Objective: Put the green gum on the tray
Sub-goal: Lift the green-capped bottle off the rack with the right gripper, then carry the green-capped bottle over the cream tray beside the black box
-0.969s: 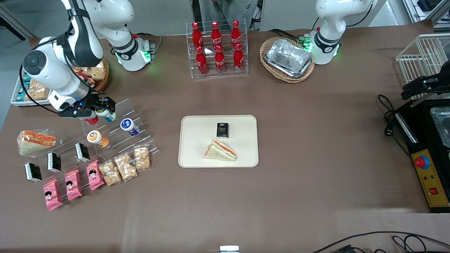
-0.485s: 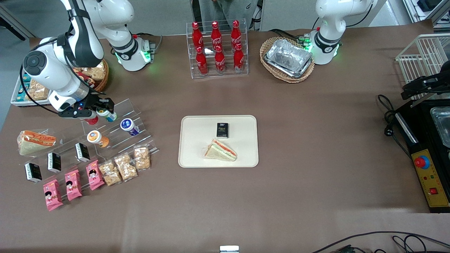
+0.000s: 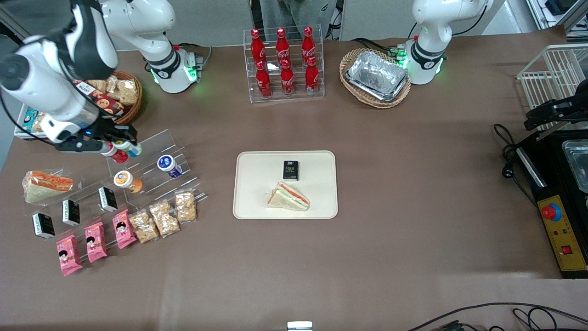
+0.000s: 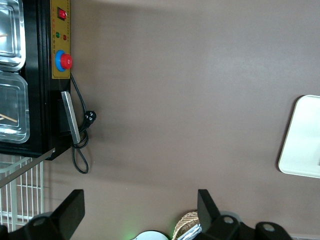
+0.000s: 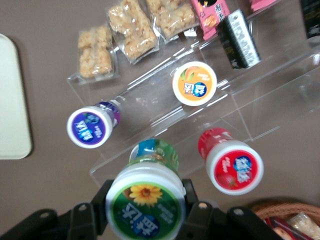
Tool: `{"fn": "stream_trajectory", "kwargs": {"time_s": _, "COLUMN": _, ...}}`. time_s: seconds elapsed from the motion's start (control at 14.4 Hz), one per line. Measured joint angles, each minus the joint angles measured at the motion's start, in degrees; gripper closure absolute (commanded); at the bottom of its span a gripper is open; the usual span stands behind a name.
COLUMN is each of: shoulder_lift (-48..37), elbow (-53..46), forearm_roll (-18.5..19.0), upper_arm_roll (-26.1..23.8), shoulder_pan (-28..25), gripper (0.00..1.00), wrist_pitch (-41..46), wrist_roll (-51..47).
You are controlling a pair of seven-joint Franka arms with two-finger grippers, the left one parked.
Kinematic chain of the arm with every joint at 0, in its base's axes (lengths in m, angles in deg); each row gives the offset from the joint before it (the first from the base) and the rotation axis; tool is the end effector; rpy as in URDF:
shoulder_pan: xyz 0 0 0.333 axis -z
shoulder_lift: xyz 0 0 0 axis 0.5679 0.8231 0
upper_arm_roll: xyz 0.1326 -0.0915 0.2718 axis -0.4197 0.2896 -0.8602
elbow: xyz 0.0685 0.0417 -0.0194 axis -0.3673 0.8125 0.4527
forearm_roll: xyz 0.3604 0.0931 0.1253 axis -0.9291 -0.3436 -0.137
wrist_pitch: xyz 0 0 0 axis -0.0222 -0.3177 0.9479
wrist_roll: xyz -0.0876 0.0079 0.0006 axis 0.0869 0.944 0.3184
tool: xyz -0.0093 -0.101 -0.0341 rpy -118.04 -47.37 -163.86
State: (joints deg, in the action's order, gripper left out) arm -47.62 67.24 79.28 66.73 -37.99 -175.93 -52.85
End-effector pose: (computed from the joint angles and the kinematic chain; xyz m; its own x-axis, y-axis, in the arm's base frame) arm 0.4488 -0.0066 0.4513 0.9966 -0.0522 -0.0645 -0.0539 -0.9982 -0.0246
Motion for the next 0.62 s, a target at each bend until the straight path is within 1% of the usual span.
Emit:
{"fn": "stream_trajectory", "kwargs": {"time_s": 0.21, "shoulder_lift": -0.2, "elbow": -10.2, "forearm_roll": 0.0, "upper_arm_roll": -0.4, "shoulder_pan": -0.2, "gripper": 0.47, "wrist_pitch": 10.5, "wrist_roll": 0.0}}
{"fn": "stream_trajectory", "kwargs": {"time_s": 0.35, "shoulder_lift": -0.1, "elbow": -15.3, "forearm_roll": -0.1, "upper_arm_roll": -1.7, "shoulder_pan": -0.7, "gripper": 0.47, "wrist_pitch": 14.9, "wrist_roll": -0.7}}
{"fn": "stream_trajectory", "kwargs": {"time_s": 0.48, "shoulder_lift": 0.2, "elbow": -17.8, "forearm_roll": -0.5, "upper_arm_roll": -4.4, "shoulder_pan": -2.3, "gripper": 0.47, "wrist_pitch": 16.9, "wrist_roll": -6.1}}
{"fn": "stream_trajectory", "kwargs": {"time_s": 0.62, "shoulder_lift": 0.9, "elbow": -18.4, "forearm_roll": -1.8, "upper_arm_roll": -7.8, "shoulder_pan": -5.6, "gripper": 0.47, "wrist_pitch": 17.3, "wrist_roll": -15.1}}
